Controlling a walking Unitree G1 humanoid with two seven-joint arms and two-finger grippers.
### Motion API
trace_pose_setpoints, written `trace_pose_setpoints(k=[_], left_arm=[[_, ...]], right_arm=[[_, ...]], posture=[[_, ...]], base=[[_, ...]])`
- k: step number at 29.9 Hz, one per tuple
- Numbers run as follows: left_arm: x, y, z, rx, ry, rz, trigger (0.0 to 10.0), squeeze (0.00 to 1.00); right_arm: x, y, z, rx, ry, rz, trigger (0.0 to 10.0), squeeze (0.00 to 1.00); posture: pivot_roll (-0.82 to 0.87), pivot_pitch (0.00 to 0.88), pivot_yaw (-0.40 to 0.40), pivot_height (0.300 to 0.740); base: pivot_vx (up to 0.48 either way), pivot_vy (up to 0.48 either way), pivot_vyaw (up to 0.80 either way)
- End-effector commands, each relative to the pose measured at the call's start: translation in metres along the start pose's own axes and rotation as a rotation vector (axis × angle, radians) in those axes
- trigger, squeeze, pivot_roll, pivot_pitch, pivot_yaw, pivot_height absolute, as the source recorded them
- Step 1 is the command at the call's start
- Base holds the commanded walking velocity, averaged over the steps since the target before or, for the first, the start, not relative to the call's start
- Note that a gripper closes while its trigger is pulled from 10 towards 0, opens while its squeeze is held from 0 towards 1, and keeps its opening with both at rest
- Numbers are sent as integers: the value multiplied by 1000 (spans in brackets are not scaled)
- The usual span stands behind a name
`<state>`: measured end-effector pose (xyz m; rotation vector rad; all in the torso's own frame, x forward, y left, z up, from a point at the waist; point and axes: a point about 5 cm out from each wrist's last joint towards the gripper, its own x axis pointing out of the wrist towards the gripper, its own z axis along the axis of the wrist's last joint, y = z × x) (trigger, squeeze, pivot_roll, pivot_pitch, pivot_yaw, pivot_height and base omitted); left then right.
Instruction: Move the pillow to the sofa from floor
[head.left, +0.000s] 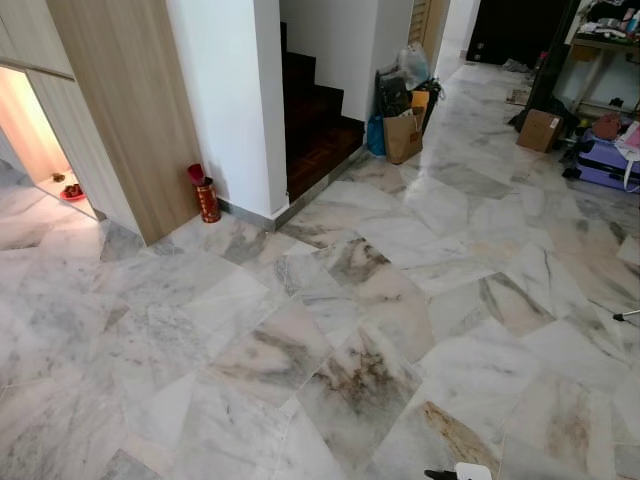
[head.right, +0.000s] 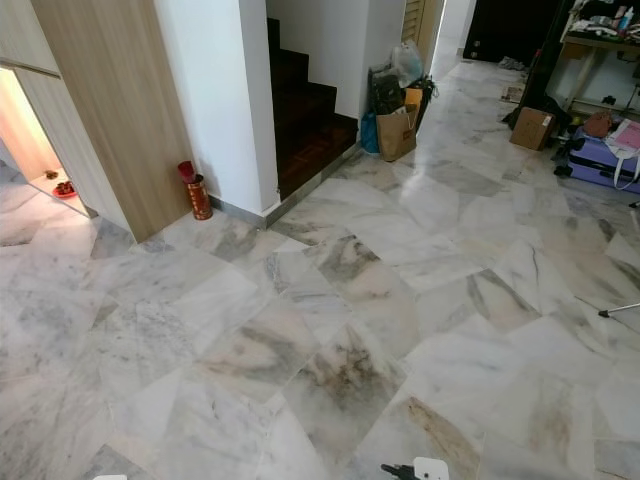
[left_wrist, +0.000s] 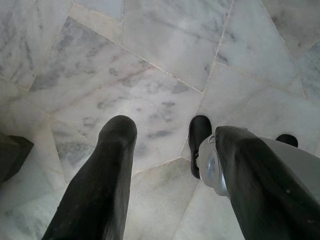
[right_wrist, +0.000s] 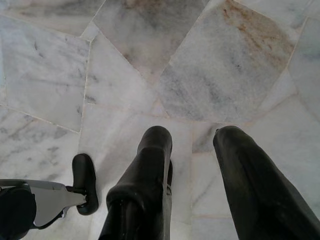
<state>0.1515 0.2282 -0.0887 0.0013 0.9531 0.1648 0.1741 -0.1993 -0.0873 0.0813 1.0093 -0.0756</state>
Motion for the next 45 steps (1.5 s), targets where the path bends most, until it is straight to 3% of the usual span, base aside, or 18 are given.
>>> trace_pose_setpoints(k=[1, 9, 10, 22, 28, 41, 45], left_arm=[[0, 5, 1, -90, 25, -55, 10000, 0], [0, 5, 1, -90, 25, -55, 10000, 0], [1, 2, 4, -71, 26, -66, 10000, 0], [3, 0, 12, -39, 13, -71, 10000, 0], [3, -3, 13, 49, 15, -100, 10000, 0], [3, 3, 12, -8, 8, -35, 10000, 0], [2, 4, 8, 15, 24, -32, 10000, 0]], right_arm=[[0, 1, 5, 210, -18, 84, 10000, 0], [0, 1, 5, 210, -18, 84, 10000, 0], [-1, -2, 1, 220, -12, 56, 10000, 0], [-1, -4, -3, 254, 2, 44, 10000, 0], [-1, -2, 0, 248, -19, 52, 10000, 0], [0, -1, 4, 201, -21, 67, 10000, 0], [0, -1, 5, 183, -23, 75, 10000, 0]], posture=[[162, 54, -61, 740], [162, 54, -61, 740], [48, 39, -32, 740], [50, 45, -26, 740], [50, 54, -15, 740], [63, 81, -20, 740], [71, 97, -17, 740]], base=[[0, 0, 0], [0, 0, 0], [0, 0, 0], [0, 0, 0], [0, 0, 0], [0, 0, 776], [0, 0, 800]])
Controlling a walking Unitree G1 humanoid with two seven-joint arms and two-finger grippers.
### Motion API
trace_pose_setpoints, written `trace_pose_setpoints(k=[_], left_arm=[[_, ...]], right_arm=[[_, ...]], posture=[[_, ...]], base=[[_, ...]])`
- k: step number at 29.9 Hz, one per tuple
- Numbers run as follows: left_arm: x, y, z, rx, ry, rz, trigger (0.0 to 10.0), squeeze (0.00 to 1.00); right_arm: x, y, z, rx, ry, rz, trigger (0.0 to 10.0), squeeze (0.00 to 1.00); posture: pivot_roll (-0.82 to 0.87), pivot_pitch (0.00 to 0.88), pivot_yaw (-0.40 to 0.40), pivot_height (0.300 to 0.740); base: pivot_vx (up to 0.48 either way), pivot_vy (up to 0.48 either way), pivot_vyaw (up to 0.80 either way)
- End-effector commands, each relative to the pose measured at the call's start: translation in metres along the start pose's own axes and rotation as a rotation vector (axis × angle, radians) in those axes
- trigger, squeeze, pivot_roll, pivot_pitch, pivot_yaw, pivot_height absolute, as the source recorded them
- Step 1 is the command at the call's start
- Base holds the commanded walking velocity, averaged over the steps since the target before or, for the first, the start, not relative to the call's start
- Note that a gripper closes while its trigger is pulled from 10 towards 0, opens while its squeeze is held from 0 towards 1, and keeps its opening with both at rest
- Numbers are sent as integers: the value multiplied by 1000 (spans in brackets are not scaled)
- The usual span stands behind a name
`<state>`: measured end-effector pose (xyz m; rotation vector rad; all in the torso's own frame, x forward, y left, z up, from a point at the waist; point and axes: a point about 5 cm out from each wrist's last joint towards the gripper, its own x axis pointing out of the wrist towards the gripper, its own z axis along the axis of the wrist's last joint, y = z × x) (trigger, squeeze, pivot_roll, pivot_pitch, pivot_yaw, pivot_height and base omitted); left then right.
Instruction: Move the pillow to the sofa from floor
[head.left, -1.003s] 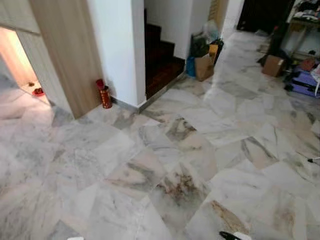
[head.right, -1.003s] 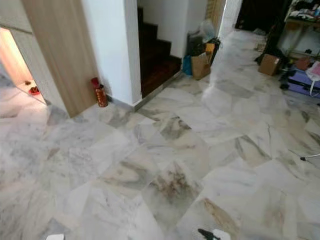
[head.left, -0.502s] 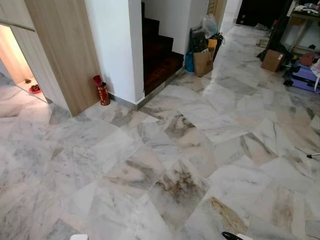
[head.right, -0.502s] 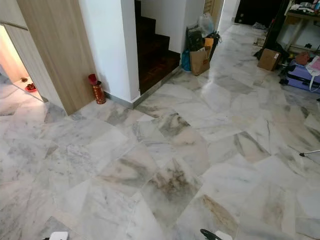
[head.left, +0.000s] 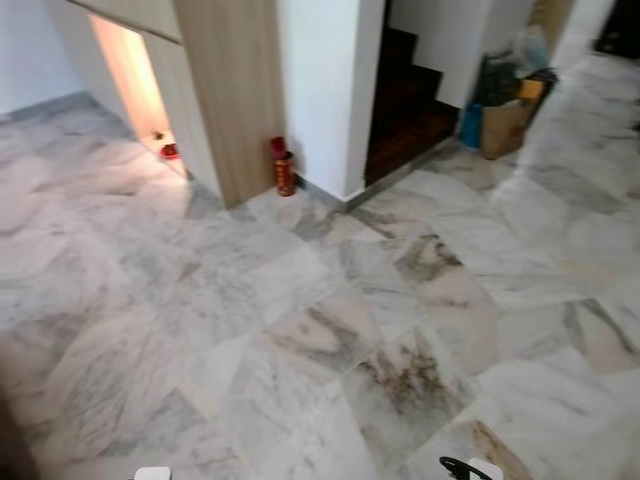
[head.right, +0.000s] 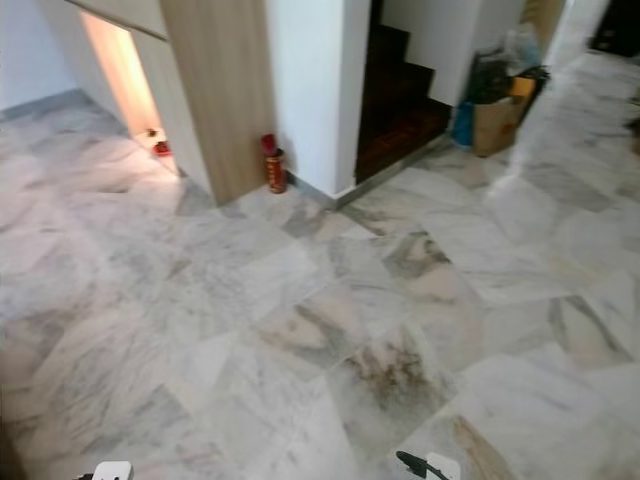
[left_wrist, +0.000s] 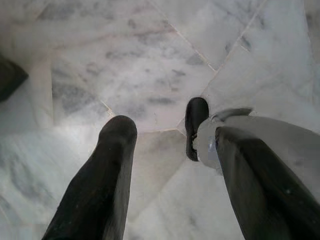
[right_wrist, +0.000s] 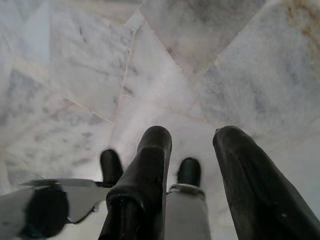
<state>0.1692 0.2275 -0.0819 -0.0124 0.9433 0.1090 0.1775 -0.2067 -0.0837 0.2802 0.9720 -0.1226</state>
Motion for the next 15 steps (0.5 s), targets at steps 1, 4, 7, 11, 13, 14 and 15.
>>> trace_pose_setpoints(k=[1, 4, 7, 11, 13, 14, 15], left_arm=[[-3, 7, -11, 8, 38, 22, 10000, 0], [-4, 8, -14, 2, 51, 33, 10000, 0], [-4, 10, -15, -35, 48, 44, 10000, 0], [-4, 11, -15, -45, 45, 49, 10000, 0], [-4, 11, -15, -45, 44, 49, 10000, 0], [-4, 11, -15, -46, 46, 50, 10000, 0], [-4, 11, -15, -47, 47, 51, 10000, 0]], right_arm=[[1, 6, -2, -7, 2, 21, 10000, 0], [1, 7, -2, -15, 3, 31, 10000, 0], [1, 7, -2, -37, 8, 37, 10000, 0], [1, 7, -2, -40, 10, 42, 10000, 0], [1, 7, -2, -39, 10, 41, 10000, 0], [1, 7, -2, -41, 10, 43, 10000, 0], [1, 7, -1, -42, 10, 44, 10000, 0]], posture=[[73, 105, -15, 740], [75, 107, -14, 740], [79, 114, -16, 740], [83, 120, -17, 740], [81, 124, -17, 740], [79, 126, -19, 740], [78, 127, -20, 740]], base=[[0, 0, 800], [0, 0, 800], [0, 0, 800], [0, 0, 800], [0, 0, 800], [0, 0, 800], [0, 0, 800]])
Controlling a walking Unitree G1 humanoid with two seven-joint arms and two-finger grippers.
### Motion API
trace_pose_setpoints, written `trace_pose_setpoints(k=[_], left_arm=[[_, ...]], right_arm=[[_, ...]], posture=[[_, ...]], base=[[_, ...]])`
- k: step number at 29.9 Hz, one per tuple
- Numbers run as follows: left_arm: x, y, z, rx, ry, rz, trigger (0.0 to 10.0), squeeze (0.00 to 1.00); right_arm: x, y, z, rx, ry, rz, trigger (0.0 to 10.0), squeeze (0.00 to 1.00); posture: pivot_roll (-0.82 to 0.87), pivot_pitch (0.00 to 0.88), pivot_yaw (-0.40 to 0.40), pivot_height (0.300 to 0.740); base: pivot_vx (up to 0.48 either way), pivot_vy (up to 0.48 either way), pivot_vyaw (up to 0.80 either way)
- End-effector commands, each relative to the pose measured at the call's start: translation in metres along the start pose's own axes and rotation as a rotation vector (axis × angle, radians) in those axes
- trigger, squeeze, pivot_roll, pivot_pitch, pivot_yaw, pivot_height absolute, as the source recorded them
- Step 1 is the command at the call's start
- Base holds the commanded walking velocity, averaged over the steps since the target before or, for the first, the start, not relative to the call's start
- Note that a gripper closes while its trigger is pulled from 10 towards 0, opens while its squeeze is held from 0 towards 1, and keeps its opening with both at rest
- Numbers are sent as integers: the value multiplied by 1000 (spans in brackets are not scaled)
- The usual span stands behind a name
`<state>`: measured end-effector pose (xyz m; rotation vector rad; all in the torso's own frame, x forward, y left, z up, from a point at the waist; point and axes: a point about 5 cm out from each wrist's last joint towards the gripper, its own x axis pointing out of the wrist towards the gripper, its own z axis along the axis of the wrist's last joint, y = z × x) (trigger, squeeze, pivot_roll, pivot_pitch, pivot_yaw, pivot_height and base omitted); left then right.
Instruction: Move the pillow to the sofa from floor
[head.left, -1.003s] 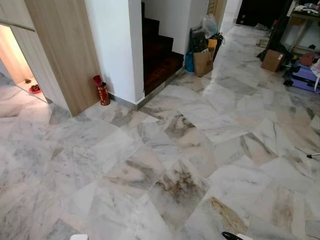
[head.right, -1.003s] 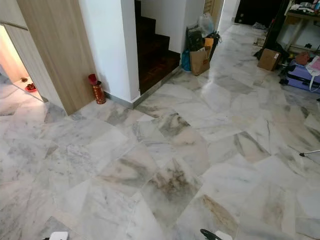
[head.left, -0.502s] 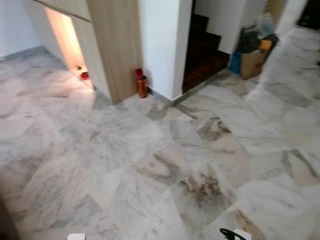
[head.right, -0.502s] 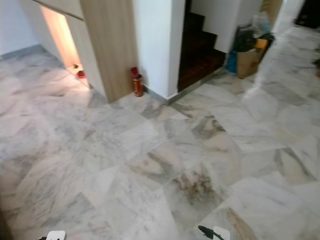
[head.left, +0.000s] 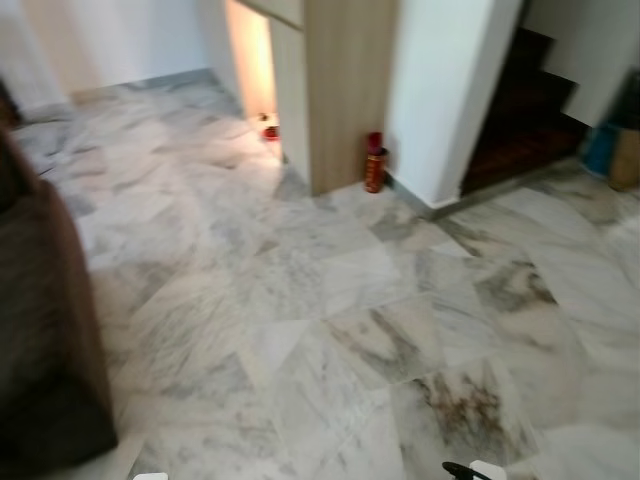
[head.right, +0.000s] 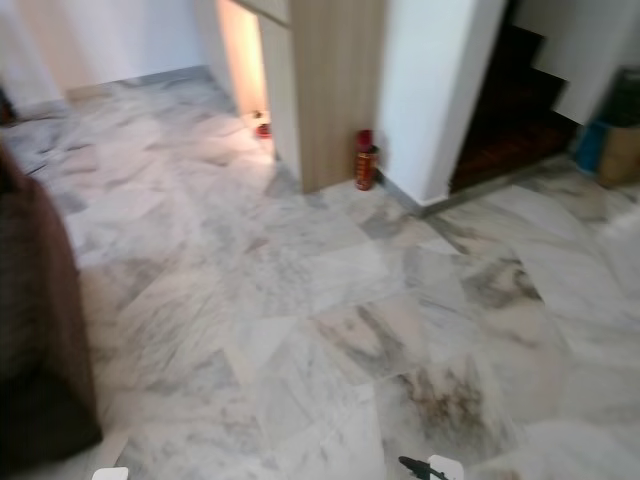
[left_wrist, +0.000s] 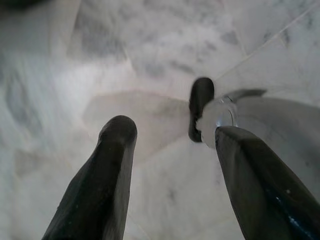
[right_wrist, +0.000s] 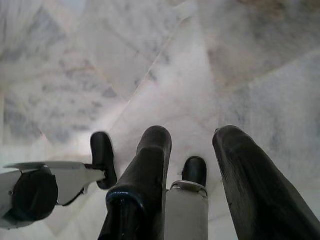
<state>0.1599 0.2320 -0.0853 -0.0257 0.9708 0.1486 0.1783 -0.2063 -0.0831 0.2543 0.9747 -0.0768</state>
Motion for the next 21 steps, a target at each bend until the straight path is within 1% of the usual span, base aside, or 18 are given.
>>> trace_pose_setpoints(k=[1, 16, 19, 21], left_arm=[[-2, 7, -6, -22, 18, 24, 10000, 0], [-2, 7, -5, -13, 21, 25, 10000, 0], [-1, 7, -4, -15, 16, 27, 10000, 0], [-1, 7, -4, -20, 15, 27, 10000, 0]], right_arm=[[1, 6, -2, -3, 4, 18, 10000, 0], [2, 7, -1, -4, 4, 24, 10000, 0], [2, 8, -1, 18, -7, 19, 10000, 0], [2, 7, -2, 44, -4, 6, 10000, 0]], posture=[[76, 127, -21, 740], [68, 120, -17, 740], [68, 120, -17, 740], [69, 114, -21, 740]], base=[[0, 0, 800], [0, 0, 800], [0, 0, 800], [0, 0, 0]])
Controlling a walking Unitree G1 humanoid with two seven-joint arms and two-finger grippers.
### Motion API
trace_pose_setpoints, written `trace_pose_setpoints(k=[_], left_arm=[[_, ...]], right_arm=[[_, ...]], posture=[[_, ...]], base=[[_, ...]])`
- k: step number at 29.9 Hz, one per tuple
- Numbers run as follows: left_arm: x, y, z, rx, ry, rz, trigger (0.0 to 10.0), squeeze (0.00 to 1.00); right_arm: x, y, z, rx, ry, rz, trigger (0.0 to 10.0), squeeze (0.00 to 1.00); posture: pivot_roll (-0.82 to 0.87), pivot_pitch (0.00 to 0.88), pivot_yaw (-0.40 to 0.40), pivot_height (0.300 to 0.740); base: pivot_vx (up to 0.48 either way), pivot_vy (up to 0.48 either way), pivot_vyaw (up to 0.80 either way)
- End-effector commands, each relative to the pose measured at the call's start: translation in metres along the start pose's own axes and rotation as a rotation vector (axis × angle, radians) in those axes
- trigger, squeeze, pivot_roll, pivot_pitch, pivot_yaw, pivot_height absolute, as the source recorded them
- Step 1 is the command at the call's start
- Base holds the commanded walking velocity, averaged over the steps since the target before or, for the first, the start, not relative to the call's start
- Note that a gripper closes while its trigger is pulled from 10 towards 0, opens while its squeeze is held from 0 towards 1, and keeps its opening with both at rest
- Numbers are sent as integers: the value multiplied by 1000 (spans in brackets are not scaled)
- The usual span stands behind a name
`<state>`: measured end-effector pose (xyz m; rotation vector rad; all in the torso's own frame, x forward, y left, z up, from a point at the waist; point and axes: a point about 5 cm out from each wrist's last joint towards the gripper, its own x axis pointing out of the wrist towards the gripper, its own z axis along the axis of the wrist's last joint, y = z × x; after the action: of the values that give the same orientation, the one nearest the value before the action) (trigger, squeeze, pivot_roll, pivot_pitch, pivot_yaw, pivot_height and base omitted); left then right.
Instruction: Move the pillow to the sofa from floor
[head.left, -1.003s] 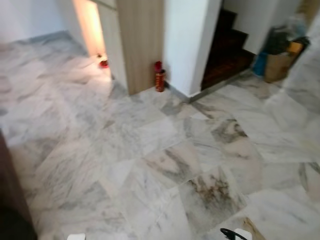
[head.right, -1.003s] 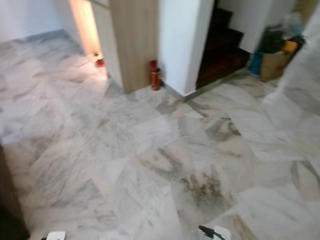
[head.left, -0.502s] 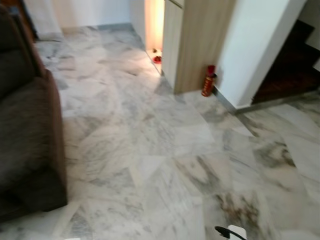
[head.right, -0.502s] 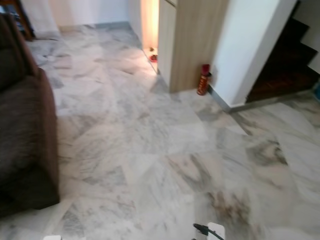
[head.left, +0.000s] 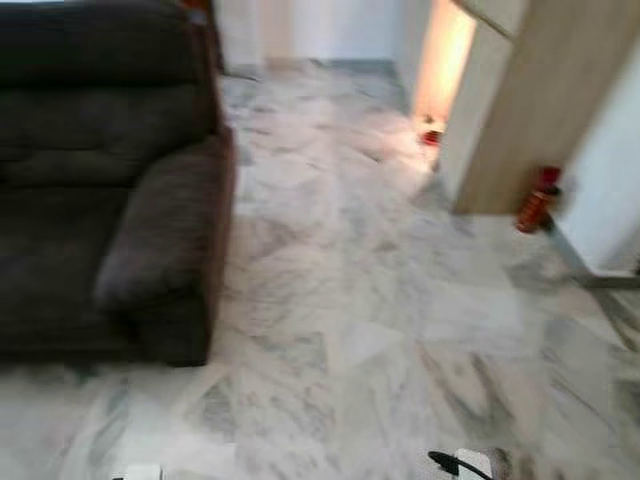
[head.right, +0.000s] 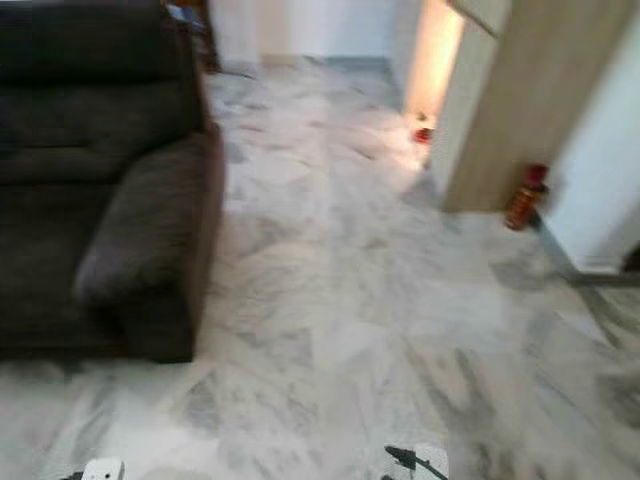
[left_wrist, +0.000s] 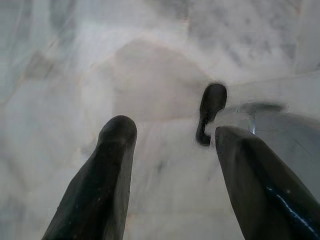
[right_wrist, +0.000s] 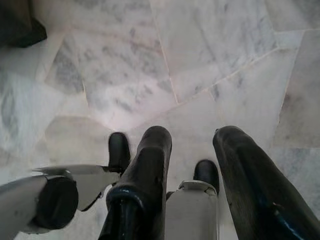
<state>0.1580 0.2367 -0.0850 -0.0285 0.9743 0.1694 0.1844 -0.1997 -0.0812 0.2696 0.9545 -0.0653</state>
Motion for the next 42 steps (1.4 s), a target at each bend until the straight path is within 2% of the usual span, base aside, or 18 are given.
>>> trace_pose_setpoints(k=[1, 14, 19, 26, 30, 42], left_arm=[[-1, 2, -3, -8, 12, 10, 10000, 0], [0, 3, -3, 0, 20, 7, 10000, 0], [0, 2, 1, 4, 14, 5, 10000, 0], [2, 2, 8, 4, 4, 7, 10000, 0], [2, 3, 12, 10, -2, 8, 10000, 0], [3, 3, 13, 10, 0, 6, 10000, 0]], right_arm=[[-1, -1, -6, 43, 15, -17, 10000, 0], [0, 3, -6, 94, -1, -12, 10000, 0], [1, 6, -5, 114, -13, -9, 10000, 0], [2, 11, -4, 89, -16, 11, 10000, 0], [3, 15, -5, 117, -19, 6, 10000, 0], [3, 19, -11, 145, -12, 1, 10000, 0]], posture=[[68, 113, -21, 740], [65, 85, 1, 740], [66, 67, 8, 740], [66, 29, 23, 740], [66, 8, 39, 740], [38, 0, 45, 740]], base=[[0, 0, 0], [0, 115, 0], [0, 309, 0], [0, 337, 0], [0, 337, 0], [0, 334, 0]])
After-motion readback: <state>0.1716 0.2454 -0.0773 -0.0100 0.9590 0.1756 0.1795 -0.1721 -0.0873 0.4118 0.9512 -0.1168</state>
